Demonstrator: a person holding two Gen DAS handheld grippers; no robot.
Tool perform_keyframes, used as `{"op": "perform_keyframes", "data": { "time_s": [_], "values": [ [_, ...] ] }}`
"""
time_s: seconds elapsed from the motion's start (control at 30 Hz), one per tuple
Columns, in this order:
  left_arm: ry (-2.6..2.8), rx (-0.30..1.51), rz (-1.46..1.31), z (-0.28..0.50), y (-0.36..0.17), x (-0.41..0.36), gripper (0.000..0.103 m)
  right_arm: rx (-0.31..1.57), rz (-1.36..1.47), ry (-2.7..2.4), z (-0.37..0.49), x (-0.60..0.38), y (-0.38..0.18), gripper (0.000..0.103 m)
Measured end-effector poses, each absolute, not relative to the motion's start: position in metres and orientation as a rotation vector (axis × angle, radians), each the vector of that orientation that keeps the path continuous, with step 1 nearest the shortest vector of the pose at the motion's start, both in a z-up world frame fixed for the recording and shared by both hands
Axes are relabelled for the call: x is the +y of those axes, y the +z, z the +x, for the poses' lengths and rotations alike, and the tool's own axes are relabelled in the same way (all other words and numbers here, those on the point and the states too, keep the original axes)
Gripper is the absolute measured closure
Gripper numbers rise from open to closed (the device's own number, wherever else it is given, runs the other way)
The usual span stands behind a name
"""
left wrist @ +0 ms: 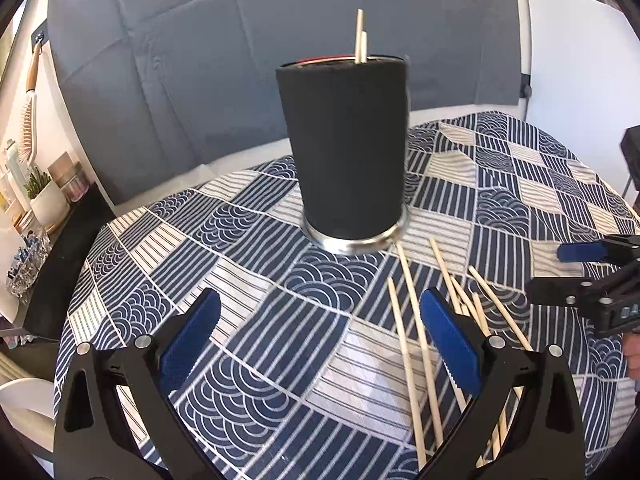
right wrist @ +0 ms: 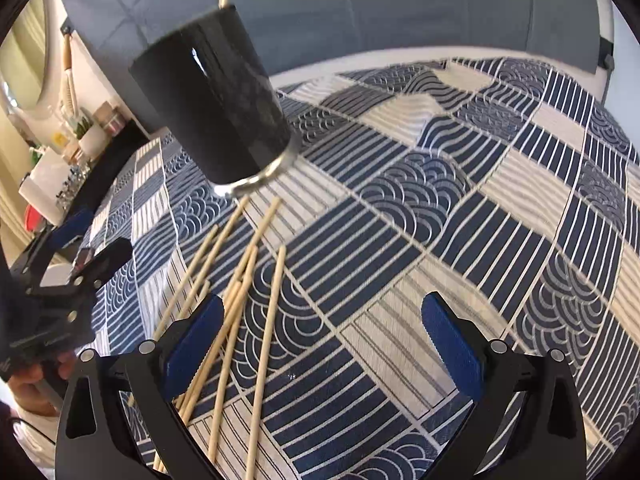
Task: Organize utensils
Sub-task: 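Withdraw both open tools from the cup back toward the chopsticks, then grasp another chopstick with the right tool while the left tool grasps one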
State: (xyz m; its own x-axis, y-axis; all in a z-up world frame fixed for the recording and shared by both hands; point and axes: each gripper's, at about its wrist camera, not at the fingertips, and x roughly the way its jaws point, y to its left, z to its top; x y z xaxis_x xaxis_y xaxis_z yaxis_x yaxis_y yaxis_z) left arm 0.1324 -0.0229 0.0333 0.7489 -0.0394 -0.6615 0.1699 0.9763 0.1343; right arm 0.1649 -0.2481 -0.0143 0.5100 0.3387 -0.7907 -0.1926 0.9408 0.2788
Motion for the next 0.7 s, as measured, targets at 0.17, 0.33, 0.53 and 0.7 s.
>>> {"op": "perform_keyframes", "data": {
  "time_s": [0.17,0.33,0.53,0.7],
  "values": [
    [-0.149,0.757,0.197,0.126,0.024,-0.027,0.006,1.020,0.182,0.322,0.163,-0.246,-0.022,0.008],
    [-0.140,0.781,0.196,0.125,0.012,-0.029,0.006,0.982,0.163,0.270,0.158,-0.248,-0.016,0.008],
    [-0.134,0.814,0.210,0.128,0.001,-0.029,0.006,1.011,0.093,0.291,0.157,-0.242,-0.019,0.008],
    [-0.117,0.849,0.208,0.131,-0.007,-0.022,0.006,1.004,0.016,0.294,0.153,-0.232,-0.024,0.008]
  ]
}}
